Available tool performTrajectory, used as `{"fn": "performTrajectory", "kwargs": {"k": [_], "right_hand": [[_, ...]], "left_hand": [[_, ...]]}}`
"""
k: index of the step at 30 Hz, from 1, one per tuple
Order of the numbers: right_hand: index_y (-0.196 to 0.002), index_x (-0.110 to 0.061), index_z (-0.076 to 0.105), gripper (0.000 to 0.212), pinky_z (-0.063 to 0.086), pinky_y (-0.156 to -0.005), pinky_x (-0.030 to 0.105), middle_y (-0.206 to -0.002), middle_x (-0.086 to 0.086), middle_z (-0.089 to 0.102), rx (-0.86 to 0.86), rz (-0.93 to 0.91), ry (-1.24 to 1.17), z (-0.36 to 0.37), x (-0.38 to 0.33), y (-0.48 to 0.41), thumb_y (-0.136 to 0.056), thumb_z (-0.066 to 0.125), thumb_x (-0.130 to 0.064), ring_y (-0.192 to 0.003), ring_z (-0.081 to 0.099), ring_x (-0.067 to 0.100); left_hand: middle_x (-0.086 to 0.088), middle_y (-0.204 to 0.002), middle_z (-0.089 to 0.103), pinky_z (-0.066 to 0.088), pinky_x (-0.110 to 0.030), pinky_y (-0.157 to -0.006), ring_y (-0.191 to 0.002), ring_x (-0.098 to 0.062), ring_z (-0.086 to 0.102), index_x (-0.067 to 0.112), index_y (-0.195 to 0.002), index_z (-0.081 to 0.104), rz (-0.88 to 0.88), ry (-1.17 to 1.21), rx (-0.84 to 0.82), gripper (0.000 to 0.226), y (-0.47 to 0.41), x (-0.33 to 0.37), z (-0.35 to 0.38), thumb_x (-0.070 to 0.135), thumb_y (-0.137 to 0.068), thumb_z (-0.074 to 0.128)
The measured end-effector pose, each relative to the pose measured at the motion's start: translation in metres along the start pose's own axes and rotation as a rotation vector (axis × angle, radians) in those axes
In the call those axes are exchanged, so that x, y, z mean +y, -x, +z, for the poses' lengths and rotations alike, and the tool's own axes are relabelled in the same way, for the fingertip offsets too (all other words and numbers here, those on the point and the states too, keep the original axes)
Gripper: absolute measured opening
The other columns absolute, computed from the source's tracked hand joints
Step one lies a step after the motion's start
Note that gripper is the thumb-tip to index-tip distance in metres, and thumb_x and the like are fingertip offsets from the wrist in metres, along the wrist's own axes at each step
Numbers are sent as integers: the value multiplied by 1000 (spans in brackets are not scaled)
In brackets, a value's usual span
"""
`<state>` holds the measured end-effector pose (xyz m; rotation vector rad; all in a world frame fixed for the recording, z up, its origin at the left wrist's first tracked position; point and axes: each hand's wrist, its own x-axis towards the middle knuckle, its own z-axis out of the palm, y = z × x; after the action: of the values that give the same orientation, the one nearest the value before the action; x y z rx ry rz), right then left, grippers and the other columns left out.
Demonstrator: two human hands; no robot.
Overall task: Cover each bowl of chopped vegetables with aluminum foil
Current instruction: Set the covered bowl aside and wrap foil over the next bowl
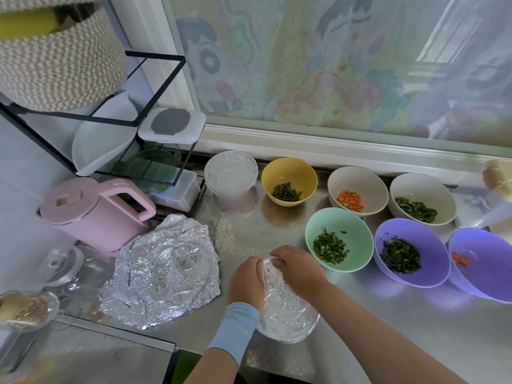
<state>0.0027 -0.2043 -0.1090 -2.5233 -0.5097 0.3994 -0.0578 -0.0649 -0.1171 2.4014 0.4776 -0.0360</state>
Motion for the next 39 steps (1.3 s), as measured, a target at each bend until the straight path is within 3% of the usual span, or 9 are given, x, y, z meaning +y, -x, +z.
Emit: {"fn": "performTrajectory", "kwargs": {"k": [5, 13, 21, 25, 27, 30, 32, 35, 39], "right_hand": [[-121, -23, 65, 26, 48, -86, 29, -116, -6, 65, 138, 85, -99, 5, 2, 11, -98, 54, -26, -101, 61, 14], [-105, -28, 72, 19, 49, -76, 29, -96, -8, 73, 140, 111, -133, 2, 2, 6, -97, 55, -30, -86, 64, 14], [-104, -27, 71, 18, 44, -71, 25, -93, -7, 73, 98, 100, -126, -2, 0, 6, -98, 55, -29, -84, 65, 15], [-124, -21, 64, 28, 43, -93, 24, -119, -2, 68, 10, 66, -197, 1, -9, 1, -100, 49, -21, -111, 60, 16], [-139, -20, 52, 38, 35, -107, 27, -139, -1, 55, 7, 53, -171, 0, -12, 1, -101, 46, -20, -129, 49, 17], [-148, -19, 39, 46, 23, -116, 31, -154, 0, 37, 112, 30, 0, 5, -13, 16, -102, 42, -25, -143, 32, 19], [-153, -20, 26, 53, 16, -118, 32, -160, -1, 23, 93, 67, 50, 12, -15, 33, -103, 39, -31, -148, 19, 19], [-155, -24, 20, 57, 19, -117, 31, -161, -9, 16, 104, 139, 28, 21, -12, 47, -102, 37, -36, -147, 15, 12], [-146, -27, 36, 46, 32, -109, 27, -148, -13, 39, 175, 147, -33, 20, -11, 43, -100, 40, -27, -136, 31, 7]], "left_hand": [[5, -129, 62, 42, -23, -102, -120, -13, 56, 17, -132, 59, 96, 64, -63, 37, -1, 4, -5, 8, -99, 43], [6, -98, 71, 50, -24, -78, -86, -11, 63, 18, -109, 69, 21, 149, -55, 22, -6, 9, 3, 26, -100, 50], [3, -97, 72, 52, -31, -81, -88, -16, 65, 17, -109, 69, 39, 132, -53, 26, -8, 7, 4, 25, -103, 46], [1, -109, 71, 51, -30, -86, -99, -19, 66, 17, -118, 67, 1, 97, 7, 29, -5, -1, -7, 24, -104, 43], [0, -131, 62, 45, -30, -100, -121, -20, 56, 18, -134, 56, 18, 6, 6, 34, -7, -8, -14, 19, -104, 40], [7, -157, 28, 14, -25, -119, -147, -13, 20, 20, -151, 32, 251, -148, -77, 49, -10, -9, -16, 13, -103, 37], [8, -160, 21, 4, -21, -119, -149, -12, 15, 20, -154, 24, 417, -233, -192, 51, -10, -9, -10, 25, -104, 33], [8, -157, 27, 22, -25, -118, -142, -13, 28, 23, -154, 23, 499, -323, -206, 58, -7, -15, -4, 42, -99, 22], [11, -145, 39, 40, -28, -101, -127, -11, 40, 26, -146, 34, 433, -251, -163, 47, -7, -9, -7, 38, -100, 35]]}}
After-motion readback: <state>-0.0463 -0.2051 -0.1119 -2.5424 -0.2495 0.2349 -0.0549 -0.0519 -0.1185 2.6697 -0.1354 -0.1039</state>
